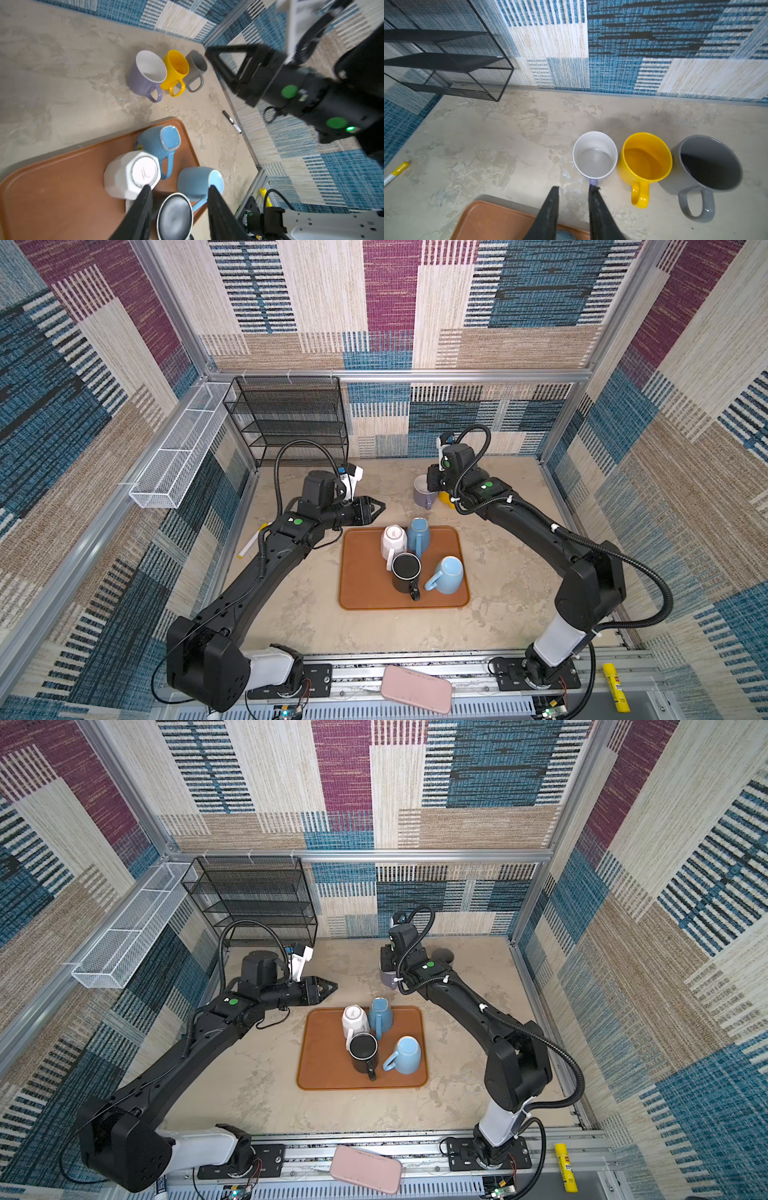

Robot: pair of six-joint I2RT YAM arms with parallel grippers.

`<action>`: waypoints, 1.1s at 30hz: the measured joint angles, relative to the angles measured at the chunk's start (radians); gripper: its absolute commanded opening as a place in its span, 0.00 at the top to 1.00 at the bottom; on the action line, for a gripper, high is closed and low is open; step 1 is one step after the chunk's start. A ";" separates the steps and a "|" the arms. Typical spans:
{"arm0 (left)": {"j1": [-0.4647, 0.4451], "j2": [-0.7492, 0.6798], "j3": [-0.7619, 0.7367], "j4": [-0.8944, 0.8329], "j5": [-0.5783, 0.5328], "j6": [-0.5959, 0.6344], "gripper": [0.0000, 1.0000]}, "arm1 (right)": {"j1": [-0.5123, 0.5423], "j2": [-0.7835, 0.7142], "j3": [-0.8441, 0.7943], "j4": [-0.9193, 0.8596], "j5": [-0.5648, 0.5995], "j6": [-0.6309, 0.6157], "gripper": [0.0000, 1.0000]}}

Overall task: Turn the mug right side up
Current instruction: 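Open and raise the right gripper while the left gripper moves toward the tray, then lower the left gripper onto the upside-down white octagonal mug's base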

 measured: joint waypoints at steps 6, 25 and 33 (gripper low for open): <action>-0.064 -0.011 -0.077 -0.098 -0.105 0.002 0.56 | -0.001 -0.035 -0.019 0.044 -0.021 -0.010 0.71; -0.215 0.041 -0.194 -0.143 -0.257 -0.175 0.59 | -0.015 -0.026 -0.019 0.066 -0.066 -0.020 0.76; -0.224 0.138 -0.115 -0.137 -0.284 -0.192 0.61 | -0.018 -0.024 -0.023 0.066 -0.068 -0.020 0.76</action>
